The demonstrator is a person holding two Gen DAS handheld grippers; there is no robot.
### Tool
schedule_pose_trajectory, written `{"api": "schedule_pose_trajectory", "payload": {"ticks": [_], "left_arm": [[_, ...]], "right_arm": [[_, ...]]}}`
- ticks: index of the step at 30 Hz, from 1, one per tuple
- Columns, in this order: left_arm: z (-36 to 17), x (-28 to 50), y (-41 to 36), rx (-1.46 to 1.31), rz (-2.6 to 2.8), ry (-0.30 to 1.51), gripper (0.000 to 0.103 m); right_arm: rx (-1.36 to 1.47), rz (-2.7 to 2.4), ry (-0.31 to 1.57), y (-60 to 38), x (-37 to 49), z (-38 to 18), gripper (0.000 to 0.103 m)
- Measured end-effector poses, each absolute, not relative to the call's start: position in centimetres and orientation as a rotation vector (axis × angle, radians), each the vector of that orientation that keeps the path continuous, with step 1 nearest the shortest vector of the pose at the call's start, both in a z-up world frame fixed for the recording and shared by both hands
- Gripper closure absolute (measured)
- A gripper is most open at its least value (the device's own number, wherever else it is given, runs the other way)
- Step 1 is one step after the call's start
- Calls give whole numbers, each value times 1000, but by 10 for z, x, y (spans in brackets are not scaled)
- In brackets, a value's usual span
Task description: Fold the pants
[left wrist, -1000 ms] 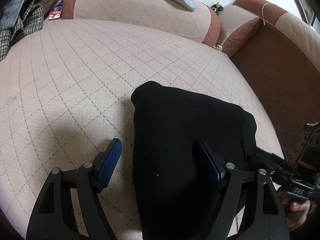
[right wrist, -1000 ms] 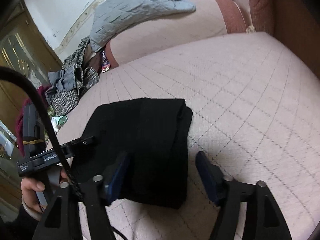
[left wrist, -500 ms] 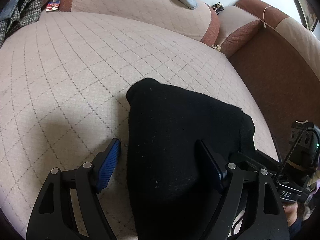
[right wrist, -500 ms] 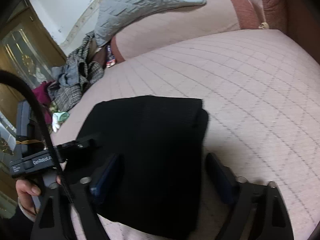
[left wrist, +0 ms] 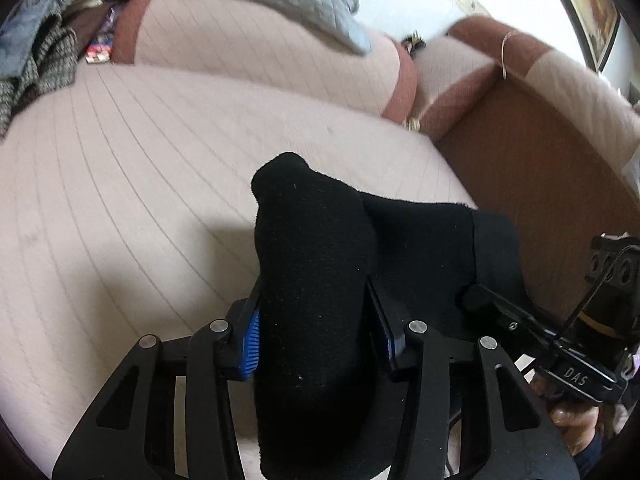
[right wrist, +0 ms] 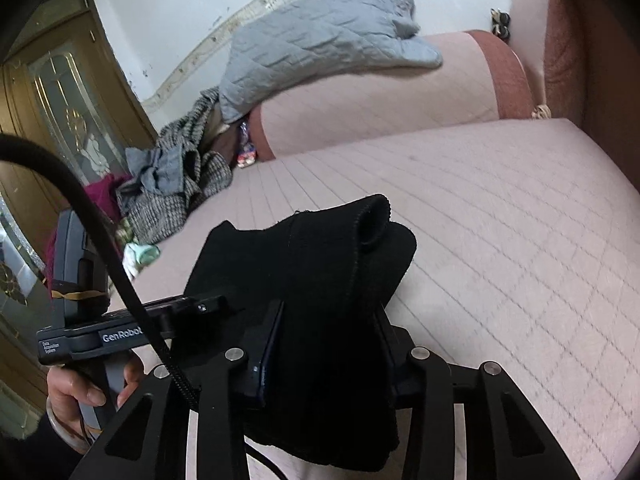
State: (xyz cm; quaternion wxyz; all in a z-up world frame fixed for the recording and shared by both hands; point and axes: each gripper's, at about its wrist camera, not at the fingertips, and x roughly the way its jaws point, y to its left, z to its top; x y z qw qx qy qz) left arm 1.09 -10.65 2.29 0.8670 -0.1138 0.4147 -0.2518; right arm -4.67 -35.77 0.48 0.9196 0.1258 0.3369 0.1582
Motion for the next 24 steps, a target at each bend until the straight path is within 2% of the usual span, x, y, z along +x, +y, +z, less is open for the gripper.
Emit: {"api": "schedule_pose_trajectory", "payload": {"ticks": [8, 14, 17, 18, 20, 21, 24], "left_arm": [[52, 53, -69, -164, -437, 831, 58], [16, 89, -37, -229, -378, 887, 58], [-18, 109, -33, -225, -302, 977, 58], [-24, 112, -30, -241, -294, 987, 56], [-25, 115, -27, -272, -301, 993, 53], [-23, 114, -27, -265, -303, 993, 52], [-19, 110, -31, -214, -295, 978, 51]], "right_arm": [[269, 388, 651, -318, -3, 28, 64], [322, 396, 694, -297, 42, 5, 64], [282, 376, 763, -286, 67, -17, 63], [250, 357, 785, -283, 71, -25, 60], [165, 296, 822, -277, 82, -42, 47], [171, 290, 810, -280, 82, -44, 44], [209, 294, 802, -288, 76, -40, 44]]}}
